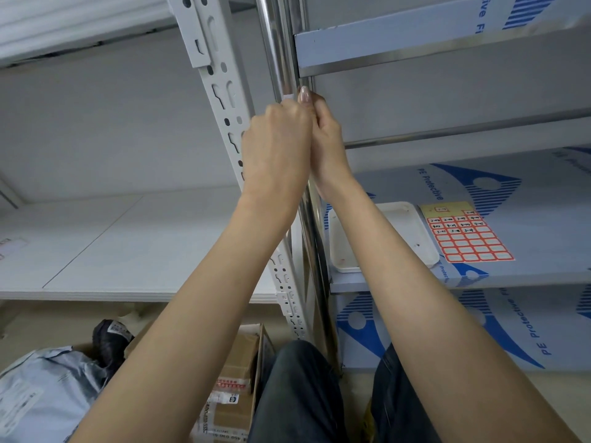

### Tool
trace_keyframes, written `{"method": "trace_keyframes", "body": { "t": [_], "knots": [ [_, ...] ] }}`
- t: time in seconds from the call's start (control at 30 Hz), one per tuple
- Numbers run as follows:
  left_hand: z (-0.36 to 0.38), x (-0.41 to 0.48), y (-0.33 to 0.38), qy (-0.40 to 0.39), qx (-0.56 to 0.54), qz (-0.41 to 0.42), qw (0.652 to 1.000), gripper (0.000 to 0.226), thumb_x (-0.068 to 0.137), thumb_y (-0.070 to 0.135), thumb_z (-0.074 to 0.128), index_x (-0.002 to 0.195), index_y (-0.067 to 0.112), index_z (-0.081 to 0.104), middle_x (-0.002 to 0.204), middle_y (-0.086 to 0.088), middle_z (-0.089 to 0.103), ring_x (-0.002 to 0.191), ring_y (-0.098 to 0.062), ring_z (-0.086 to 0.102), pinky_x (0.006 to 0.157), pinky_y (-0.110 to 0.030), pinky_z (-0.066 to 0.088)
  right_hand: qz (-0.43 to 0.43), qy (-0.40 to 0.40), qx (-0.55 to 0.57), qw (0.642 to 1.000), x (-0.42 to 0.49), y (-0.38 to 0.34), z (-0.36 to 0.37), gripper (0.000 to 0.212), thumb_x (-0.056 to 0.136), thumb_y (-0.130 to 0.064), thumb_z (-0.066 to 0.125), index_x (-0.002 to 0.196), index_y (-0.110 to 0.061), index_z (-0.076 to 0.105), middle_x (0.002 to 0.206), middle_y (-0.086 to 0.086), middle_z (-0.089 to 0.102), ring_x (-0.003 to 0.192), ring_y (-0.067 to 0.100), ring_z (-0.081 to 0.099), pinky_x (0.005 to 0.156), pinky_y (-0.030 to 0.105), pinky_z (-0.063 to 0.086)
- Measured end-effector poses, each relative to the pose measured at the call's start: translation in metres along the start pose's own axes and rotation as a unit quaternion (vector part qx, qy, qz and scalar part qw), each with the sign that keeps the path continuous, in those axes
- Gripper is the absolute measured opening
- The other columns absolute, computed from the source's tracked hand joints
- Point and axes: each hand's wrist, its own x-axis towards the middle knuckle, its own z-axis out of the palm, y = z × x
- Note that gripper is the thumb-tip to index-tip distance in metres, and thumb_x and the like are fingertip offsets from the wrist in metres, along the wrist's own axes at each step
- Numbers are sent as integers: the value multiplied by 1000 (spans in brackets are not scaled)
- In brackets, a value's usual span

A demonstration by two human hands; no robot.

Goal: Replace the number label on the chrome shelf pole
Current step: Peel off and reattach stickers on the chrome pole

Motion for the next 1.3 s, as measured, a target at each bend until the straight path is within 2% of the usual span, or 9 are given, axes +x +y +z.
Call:
{"method": "trace_keyframes", "body": {
  "t": [0.4, 0.5, 0.53, 0.6, 0.67, 0.77, 0.87, 1.07, 1.3],
  "knots": [
    [-6, 1, 1, 20, 26, -11, 999, 26, 99, 5, 28, 109, -3, 51, 109, -23, 58, 98, -44, 58, 64, -37, 31, 14, -19, 42, 999, 1, 0, -4, 23, 100, -35, 41, 105, -19, 57, 92, 0, 66, 96, 19, 64, 94, 43, 51],
    [2, 4, -8, 110, 29, 28, 993, 6, 77, -7, 53, 73, -4, 56, 65, -22, 60, 51, -41, 59, 44, -29, 26, -6, -2, 27, 1000, 0, 2, -1, 25, 100, -37, 41, 105, -20, 59, 89, -3, 67, 96, 19, 64, 95, 46, 50],
    [4, 5, -11, 131, 36, 33, 990, 11, 66, -7, 61, 61, -1, 53, 51, -18, 55, 36, -36, 53, 41, -22, 21, -10, 1, 23, 1000, 1, 3, 0, 25, 100, -36, 40, 104, -20, 59, 88, -5, 66, 94, 18, 63, 95, 46, 50],
    [11, 8, -15, 154, 45, 38, 986, 21, 57, -4, 70, 54, 4, 50, 43, -11, 50, 27, -30, 44, 41, -17, 18, -15, 1, 18, 1000, 0, 2, -1, 25, 101, -35, 40, 104, -19, 58, 86, -7, 65, 92, 15, 62, 94, 42, 50],
    [9, 7, -18, 153, 28, 35, 987, 21, 65, -2, 70, 58, 4, 50, 47, -12, 49, 32, -31, 43, 41, -21, 19, -15, -2, 20, 1000, 0, 1, -2, 26, 101, -34, 39, 105, -16, 58, 84, -8, 64, 90, 13, 61, 91, 37, 50],
    [17, 8, -27, 115, -87, 42, 989, 16, 92, 7, 42, 76, 5, 45, 72, -15, 46, 59, -34, 39, 53, -37, 26, -18, 4, -1, 1000, -1, 1, -2, 31, 101, -36, 39, 107, -14, 59, 85, -8, 63, 91, 12, 61, 90, 33, 50],
    [18, 1, -43, 145, -168, 98, 970, 23, 94, 10, 36, 81, -1, 52, 78, -21, 57, 63, -39, 53, 56, -46, 39, -21, 12, -19, 1000, -2, 0, -2, 30, 101, -37, 38, 108, -16, 58, 86, -9, 60, 91, 11, 58, 89, 29, 48],
    [20, 2, -46, 132, -204, 77, 967, 31, 97, 32, 45, 100, 2, 55, 95, -12, 60, 76, -29, 54, 67, -36, 42, -3, 12, -25, 1000, -2, -1, -1, 34, 102, -37, 36, 114, -15, 58, 105, 5, 66, 105, 20, 61, 94, 34, 48],
    [29, 12, -43, 136, -264, 59, 953, 23, 96, 25, 46, 97, 1, 49, 88, -9, 55, 70, -30, 50, 62, -41, 41, -4, 19, -22, 1000, -1, -1, 0, 32, 102, -30, 37, 119, -13, 58, 117, 6, 65, 115, 19, 58, 105, 40, 43]
  ]
}}
